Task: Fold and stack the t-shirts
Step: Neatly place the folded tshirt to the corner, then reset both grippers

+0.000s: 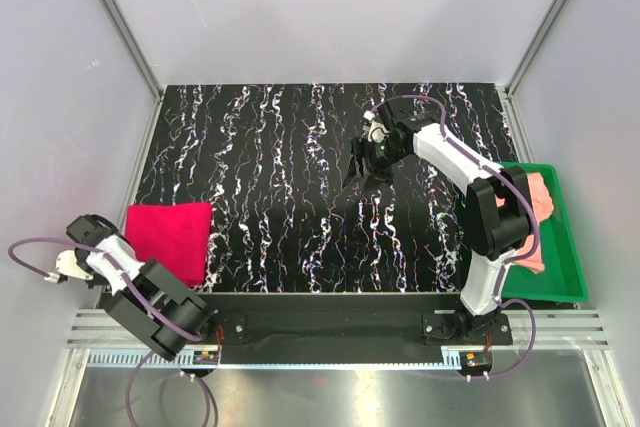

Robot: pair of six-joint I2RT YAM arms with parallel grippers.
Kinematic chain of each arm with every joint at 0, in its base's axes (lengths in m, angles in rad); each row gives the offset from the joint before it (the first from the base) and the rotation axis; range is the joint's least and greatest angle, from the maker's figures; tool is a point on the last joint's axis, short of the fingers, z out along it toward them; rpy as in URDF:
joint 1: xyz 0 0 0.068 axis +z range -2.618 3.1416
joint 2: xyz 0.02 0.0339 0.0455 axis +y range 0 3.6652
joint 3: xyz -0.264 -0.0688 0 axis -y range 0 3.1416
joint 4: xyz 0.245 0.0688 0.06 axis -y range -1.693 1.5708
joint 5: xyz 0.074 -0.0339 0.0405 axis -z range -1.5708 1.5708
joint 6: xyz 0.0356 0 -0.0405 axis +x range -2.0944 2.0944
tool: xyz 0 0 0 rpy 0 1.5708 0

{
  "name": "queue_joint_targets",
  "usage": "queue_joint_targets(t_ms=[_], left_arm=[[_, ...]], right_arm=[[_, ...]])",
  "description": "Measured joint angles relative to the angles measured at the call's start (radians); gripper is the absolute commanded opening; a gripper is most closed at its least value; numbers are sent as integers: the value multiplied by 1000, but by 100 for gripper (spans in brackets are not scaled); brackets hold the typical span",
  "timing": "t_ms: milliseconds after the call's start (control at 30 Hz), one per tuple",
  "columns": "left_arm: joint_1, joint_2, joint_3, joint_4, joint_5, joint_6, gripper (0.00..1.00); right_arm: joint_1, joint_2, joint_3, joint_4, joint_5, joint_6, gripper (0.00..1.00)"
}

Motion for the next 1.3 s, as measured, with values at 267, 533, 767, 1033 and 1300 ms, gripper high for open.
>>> queue_joint_targets(t_ms=[267, 533, 767, 1033, 1300], left_arm=[[0, 50, 27, 23, -2, 56, 18], [-76, 27, 93, -7, -51, 60, 99], [-454, -52, 159, -108, -105, -83, 99], [-1304, 278, 632, -135, -203, -147, 99], [-1680, 216, 495, 245, 91, 8, 99]], right_arm=[[0, 21, 2, -1, 0, 0, 68], [0, 21, 2, 0, 0, 0, 68], [0, 21, -10, 0, 0, 0, 68], [0, -23, -105, 14, 5, 9, 73], [0, -416, -492, 229, -2, 179, 100]])
